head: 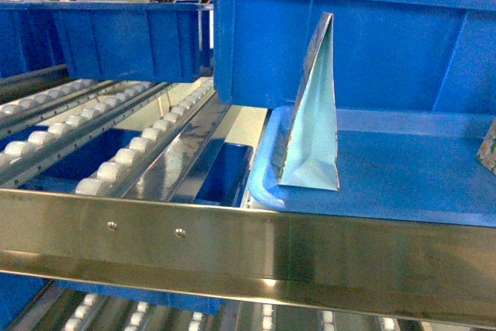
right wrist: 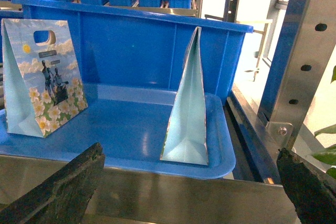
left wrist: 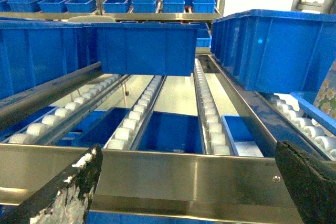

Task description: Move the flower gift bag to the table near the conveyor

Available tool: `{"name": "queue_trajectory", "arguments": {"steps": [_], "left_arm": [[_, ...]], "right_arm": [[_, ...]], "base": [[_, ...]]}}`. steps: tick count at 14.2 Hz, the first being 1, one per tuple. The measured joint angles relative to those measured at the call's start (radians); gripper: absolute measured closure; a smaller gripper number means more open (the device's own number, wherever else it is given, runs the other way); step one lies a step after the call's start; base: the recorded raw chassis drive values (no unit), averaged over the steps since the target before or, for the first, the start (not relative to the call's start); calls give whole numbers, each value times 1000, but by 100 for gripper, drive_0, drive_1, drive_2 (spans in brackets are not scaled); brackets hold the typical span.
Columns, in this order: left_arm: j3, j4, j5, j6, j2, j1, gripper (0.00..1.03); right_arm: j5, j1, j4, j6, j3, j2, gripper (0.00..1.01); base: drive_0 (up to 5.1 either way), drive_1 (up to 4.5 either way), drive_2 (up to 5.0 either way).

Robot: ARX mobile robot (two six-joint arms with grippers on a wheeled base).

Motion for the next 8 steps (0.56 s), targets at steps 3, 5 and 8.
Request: {"name": "queue_trajectory", "arguments": {"steps": [3,5,8], "left_arm": [[0,0,0,0,0,0,5],[0,0,0,0,0,0,5],[0,0,0,0,0,0,5]], "right_arm": [[0,0,0,0,0,0,3],[0,0,0,0,0,0,3],[0,0,0,0,0,0,3]], "base": [[0,0,0],[0,0,0],[0,0,0]]}}
